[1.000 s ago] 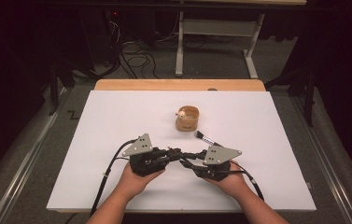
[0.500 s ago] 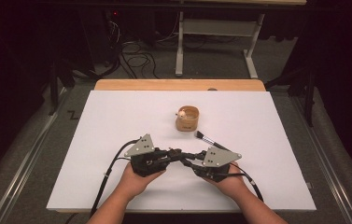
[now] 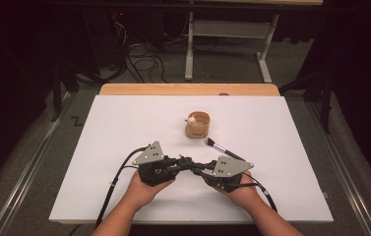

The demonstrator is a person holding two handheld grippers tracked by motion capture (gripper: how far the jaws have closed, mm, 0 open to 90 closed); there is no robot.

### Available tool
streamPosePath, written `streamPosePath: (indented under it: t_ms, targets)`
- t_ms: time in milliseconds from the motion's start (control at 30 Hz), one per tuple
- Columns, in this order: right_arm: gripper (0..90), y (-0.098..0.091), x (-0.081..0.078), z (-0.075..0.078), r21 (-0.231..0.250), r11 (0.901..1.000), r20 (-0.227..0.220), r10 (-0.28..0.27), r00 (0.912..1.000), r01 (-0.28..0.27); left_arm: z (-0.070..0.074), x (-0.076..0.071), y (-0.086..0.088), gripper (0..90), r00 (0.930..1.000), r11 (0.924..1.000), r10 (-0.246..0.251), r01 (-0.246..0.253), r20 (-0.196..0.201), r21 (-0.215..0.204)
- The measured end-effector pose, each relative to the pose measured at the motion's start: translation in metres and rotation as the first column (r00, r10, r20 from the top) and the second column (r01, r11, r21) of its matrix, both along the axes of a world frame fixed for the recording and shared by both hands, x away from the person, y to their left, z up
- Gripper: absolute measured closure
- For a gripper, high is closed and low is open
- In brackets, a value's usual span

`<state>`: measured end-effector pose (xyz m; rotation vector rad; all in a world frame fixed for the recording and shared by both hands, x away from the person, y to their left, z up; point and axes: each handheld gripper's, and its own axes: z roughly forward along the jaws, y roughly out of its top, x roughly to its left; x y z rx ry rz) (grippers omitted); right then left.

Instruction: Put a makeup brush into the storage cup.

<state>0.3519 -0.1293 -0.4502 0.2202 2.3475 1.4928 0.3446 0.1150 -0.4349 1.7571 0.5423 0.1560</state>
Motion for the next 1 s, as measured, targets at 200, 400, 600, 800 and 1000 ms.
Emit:
streamPosePath:
  t_ms: [200, 400, 600, 800, 1000]
  targets:
    - [84.7, 0.000, 0.000, 0.000, -0.008, 1.0000, 0.013, 0.004, 0.9999, -0.004, 0.000, 0.000, 0.000, 81.2, 1.0000, 1.0000, 0.004, -0.004, 0.002, 0.004]
    - [84.8, -0.001, 0.000, 0.001, -0.006, 1.0000, 0.009, 0.003, 1.0000, -0.003, 0.000, 0.001, 0.001, 61.4, 0.9999, 0.9999, 0.010, -0.010, 0.002, 0.001]
    - [84.8, -0.002, 0.001, 0.001, 0.002, 1.0000, 0.006, 0.003, 1.0000, -0.003, 0.000, 0.000, 0.002, 52.1, 0.9996, 0.9996, 0.022, -0.023, 0.014, 0.019]
    - [84.7, -0.003, 0.002, 0.001, 0.004, 1.0000, 0.007, -0.001, 1.0000, 0.001, -0.002, -0.001, 0.006, 44.6, 0.9987, 0.9987, 0.047, -0.048, 0.020, 0.020]
    - [84.7, -0.005, 0.002, 0.002, 0.006, 0.9999, 0.005, -0.014, 0.9999, 0.014, -0.004, -0.001, 0.015, 41.4, 0.9974, 0.9975, 0.068, -0.069, 0.021, 0.018]
